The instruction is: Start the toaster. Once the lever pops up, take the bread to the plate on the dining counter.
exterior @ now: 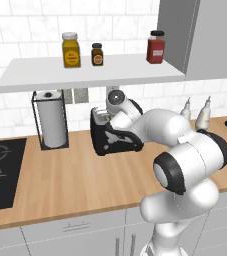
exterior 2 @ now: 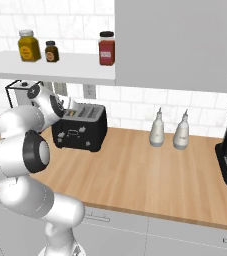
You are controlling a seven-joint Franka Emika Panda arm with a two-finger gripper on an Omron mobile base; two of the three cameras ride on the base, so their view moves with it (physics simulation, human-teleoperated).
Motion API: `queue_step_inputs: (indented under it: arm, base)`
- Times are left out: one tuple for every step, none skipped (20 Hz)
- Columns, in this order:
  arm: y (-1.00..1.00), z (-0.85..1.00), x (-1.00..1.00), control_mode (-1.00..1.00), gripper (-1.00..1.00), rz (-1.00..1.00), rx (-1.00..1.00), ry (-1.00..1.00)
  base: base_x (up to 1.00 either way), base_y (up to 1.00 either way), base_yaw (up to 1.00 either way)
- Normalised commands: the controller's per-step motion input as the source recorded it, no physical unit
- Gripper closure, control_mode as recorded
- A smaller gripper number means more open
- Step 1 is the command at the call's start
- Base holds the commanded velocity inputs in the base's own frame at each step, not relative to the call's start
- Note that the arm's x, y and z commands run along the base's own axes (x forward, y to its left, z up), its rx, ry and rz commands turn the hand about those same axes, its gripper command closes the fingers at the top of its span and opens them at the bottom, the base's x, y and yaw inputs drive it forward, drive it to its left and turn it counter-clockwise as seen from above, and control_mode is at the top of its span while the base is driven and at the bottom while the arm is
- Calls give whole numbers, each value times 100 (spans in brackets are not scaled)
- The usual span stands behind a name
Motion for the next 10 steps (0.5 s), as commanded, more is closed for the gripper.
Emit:
queue_step_inputs:
  arm:
    - [0,0,0,-100,-100,0,0,0]
    - [0,0,0,-100,-100,0,0,0]
    - [0,0,0,-100,-100,0,0,0]
    - [0,0,0,-100,-100,0,0,0]
    - [0,0,0,-100,-100,0,0,0]
    - [0,0,0,-100,-100,0,0,0]
    - [0,0,0,-100,-100,0,0,0]
    - [0,0,0,-100,-100,0,0,0]
    - [0,0,0,-100,-100,0,0,0]
    - [0,0,0,-100,-100,0,0,0]
  base:
    - [0,0,0]
    - [0,0,0]
    - [0,0,0]
    - [0,0,0]
    - [0,0,0]
    - [0,0,0]
    - [0,0,0]
    - [0,0,0]
    - [0,0,0]
    - [0,0,0]
